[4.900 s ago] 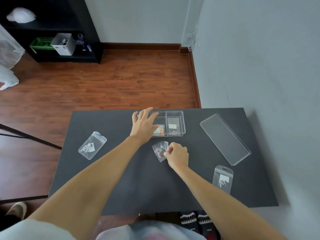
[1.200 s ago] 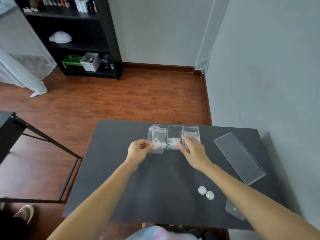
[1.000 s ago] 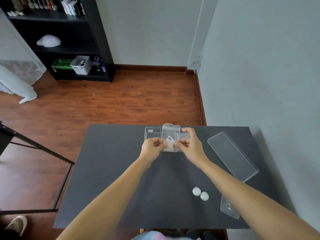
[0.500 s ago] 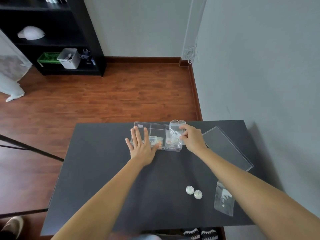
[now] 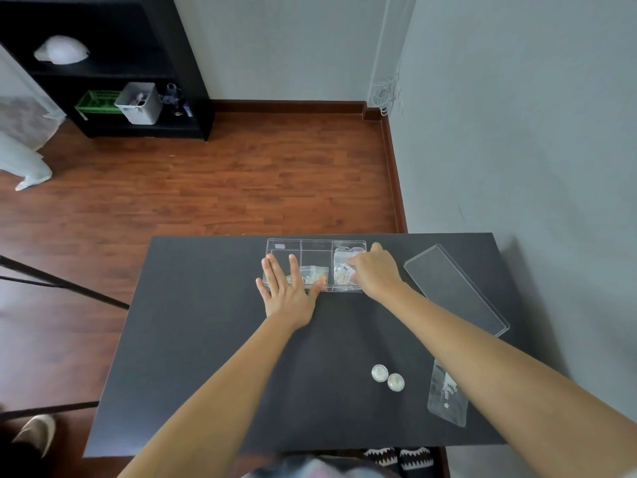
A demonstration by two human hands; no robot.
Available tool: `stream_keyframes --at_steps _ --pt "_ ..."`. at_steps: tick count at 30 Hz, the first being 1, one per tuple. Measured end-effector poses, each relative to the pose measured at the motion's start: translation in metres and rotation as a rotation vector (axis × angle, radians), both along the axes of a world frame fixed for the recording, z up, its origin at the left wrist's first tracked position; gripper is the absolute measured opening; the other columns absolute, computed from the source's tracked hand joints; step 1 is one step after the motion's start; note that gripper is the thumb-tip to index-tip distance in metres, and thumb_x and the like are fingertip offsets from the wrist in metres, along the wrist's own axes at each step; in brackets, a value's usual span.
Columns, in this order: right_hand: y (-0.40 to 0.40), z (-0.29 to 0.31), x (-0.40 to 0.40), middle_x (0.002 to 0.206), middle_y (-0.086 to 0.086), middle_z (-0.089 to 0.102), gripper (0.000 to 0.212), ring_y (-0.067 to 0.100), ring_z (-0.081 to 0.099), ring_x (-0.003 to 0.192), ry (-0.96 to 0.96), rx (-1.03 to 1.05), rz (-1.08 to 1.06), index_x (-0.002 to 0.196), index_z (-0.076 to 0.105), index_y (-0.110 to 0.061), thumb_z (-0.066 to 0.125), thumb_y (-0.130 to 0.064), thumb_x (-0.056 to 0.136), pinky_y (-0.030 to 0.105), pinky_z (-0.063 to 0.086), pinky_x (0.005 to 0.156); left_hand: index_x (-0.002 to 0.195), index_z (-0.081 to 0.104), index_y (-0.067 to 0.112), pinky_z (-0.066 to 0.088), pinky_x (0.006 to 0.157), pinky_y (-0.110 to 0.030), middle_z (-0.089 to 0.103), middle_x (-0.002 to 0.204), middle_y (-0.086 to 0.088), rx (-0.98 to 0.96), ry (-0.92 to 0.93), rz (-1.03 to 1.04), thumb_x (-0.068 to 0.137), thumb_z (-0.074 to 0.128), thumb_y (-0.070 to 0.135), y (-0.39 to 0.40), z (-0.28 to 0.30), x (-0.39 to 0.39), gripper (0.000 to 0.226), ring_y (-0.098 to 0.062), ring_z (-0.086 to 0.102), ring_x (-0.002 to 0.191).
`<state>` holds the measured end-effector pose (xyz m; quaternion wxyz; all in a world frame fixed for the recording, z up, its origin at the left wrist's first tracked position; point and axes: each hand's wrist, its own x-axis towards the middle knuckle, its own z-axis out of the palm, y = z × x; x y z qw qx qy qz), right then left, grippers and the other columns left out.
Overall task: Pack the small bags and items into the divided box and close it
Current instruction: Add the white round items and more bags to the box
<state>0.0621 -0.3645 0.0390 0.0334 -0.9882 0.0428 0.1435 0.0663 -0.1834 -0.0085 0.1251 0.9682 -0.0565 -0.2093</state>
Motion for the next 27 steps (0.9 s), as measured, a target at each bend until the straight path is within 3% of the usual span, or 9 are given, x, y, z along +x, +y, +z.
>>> stream_keyframes --at_steps 2,6,11,14,19,23,27 --pt "0.004 -0.002 0.003 0.096 0.005 0.059 0.011 0.025 0.045 0.097 -0.052 -0.101 0.051 0.094 0.070 -0.021 0.069 -0.018 0.084 0.031 0.039 0.078 0.151 -0.016 0.020 -0.012 0.115 -0.055 -0.032 0.154 -0.022 0.000 0.001 0.002 0.090 0.010 0.070 -0.001 0.000 0.000 0.083 -0.033 -0.034 0.142" --pt "0.000 -0.005 -0.003 0.125 0.006 0.041 0.009 0.028 0.037 0.110 -0.183 -0.119 -0.062 0.088 0.073 -0.025 0.074 -0.027 0.079 0.038 0.037 0.090 0.151 -0.016 0.021 -0.013 0.115 -0.055 -0.032 0.154 -0.022 0.004 0.002 0.008 0.089 0.010 0.071 -0.002 0.000 -0.001 0.084 -0.033 -0.034 0.141" --pt "-0.004 -0.008 0.003 0.157 0.015 0.009 0.032 0.041 0.010 0.141 0.077 -0.054 -0.224 0.114 0.068 -0.038 0.072 -0.036 0.082 0.055 0.023 0.111 0.151 -0.017 0.020 -0.014 0.115 -0.055 -0.032 0.153 -0.022 0.004 0.006 0.006 0.090 0.010 0.070 -0.004 0.002 -0.002 0.083 -0.033 -0.035 0.141" --pt "-0.004 -0.011 0.013 0.160 0.018 0.001 0.041 0.043 0.001 0.145 0.189 -0.036 -0.278 0.123 0.062 -0.036 0.071 -0.033 0.083 0.060 0.018 0.111 0.151 -0.017 0.021 -0.014 0.115 -0.056 -0.032 0.154 -0.022 0.001 0.010 0.004 0.090 0.009 0.070 -0.004 0.004 -0.004 0.083 -0.033 -0.034 0.141" --pt "-0.009 -0.016 0.014 0.160 0.019 0.007 0.038 0.043 0.003 0.146 0.174 0.025 -0.288 0.126 0.059 -0.040 0.065 -0.036 0.088 0.059 0.016 0.114 0.151 -0.017 0.020 -0.015 0.113 -0.058 -0.032 0.154 -0.022 0.004 0.027 -0.004 0.090 0.011 0.069 -0.005 0.009 -0.003 0.083 -0.033 -0.035 0.141" --pt "-0.014 -0.010 -0.002 0.158 0.016 0.017 0.032 0.038 0.008 0.146 0.003 0.150 -0.188 0.121 0.065 -0.037 0.064 -0.038 0.089 0.054 0.014 0.117 0.151 -0.015 0.019 -0.017 0.111 -0.059 -0.029 0.155 -0.021 -0.004 0.051 0.003 0.091 0.014 0.069 -0.005 0.014 -0.001 0.084 -0.032 -0.035 0.141" --pt "-0.025 0.004 -0.034 0.148 0.013 0.038 0.029 0.032 0.028 0.139 -0.177 0.328 -0.195 0.121 0.067 -0.026 0.059 -0.027 0.093 0.047 0.025 0.113 0.153 -0.008 0.018 -0.014 0.112 -0.061 -0.023 0.159 -0.016 -0.068 -0.011 0.014 0.095 0.020 0.064 -0.006 0.019 -0.007 0.080 -0.030 -0.028 0.145"
